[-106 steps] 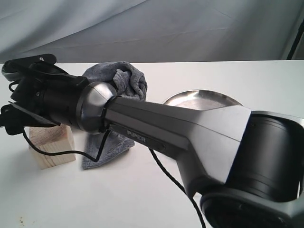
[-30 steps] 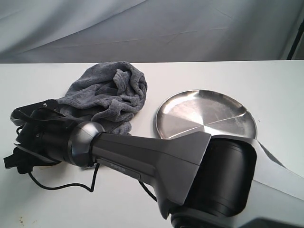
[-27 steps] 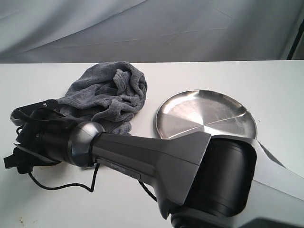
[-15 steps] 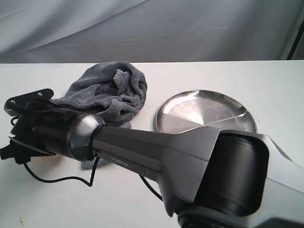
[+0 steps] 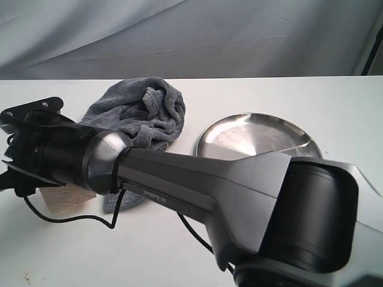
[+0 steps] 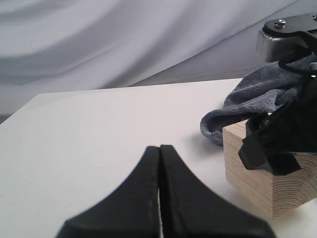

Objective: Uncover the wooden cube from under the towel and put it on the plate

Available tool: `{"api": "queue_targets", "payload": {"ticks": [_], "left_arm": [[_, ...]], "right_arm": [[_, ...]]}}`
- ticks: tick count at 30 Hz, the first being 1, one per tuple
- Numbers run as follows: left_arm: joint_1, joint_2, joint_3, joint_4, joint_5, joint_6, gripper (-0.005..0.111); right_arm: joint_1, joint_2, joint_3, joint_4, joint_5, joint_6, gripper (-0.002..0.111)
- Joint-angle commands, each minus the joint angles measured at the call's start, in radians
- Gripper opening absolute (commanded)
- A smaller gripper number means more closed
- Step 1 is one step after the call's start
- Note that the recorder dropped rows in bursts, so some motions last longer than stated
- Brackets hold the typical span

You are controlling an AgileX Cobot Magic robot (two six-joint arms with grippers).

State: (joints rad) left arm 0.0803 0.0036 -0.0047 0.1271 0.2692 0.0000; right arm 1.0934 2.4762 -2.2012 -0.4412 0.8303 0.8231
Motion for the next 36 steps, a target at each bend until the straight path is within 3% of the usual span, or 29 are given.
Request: {"api": "queue_targets", "payload": {"ticks": [1, 9, 14, 22, 27, 36], "left_arm": [[-0.003, -0.004, 0.005, -0.011, -0.002, 0.000, 0.000], [-0.003, -0.004, 0.005, -0.011, -0.002, 0.000, 0.000], [-0.003, -0.004, 0.005, -0.011, -0.002, 0.000, 0.000], [-0.003, -0.004, 0.005, -0.011, -0.002, 0.000, 0.000], [-0.003, -0.004, 0.005, -0.011, -0.002, 0.000, 0.000], [-0.003, -0.004, 0.005, -0.011, -0.002, 0.000, 0.000]], "right_arm": [[0.000, 0.011, -0.005, -0.012, 0.037, -0.008, 0.059], [0.000, 0.049, -0.005, 0.016, 0.050, -0.008, 0.060], [0.000, 0.085, -0.005, 0.040, 0.050, -0.024, 0.080], [0.000, 0.085, -0.005, 0.038, 0.025, -0.040, 0.080], [0.000, 0.085, -0.005, 0.031, 0.010, -0.040, 0.073], [0.000, 0.067, -0.005, 0.008, 0.034, -0.040, 0.048]]}}
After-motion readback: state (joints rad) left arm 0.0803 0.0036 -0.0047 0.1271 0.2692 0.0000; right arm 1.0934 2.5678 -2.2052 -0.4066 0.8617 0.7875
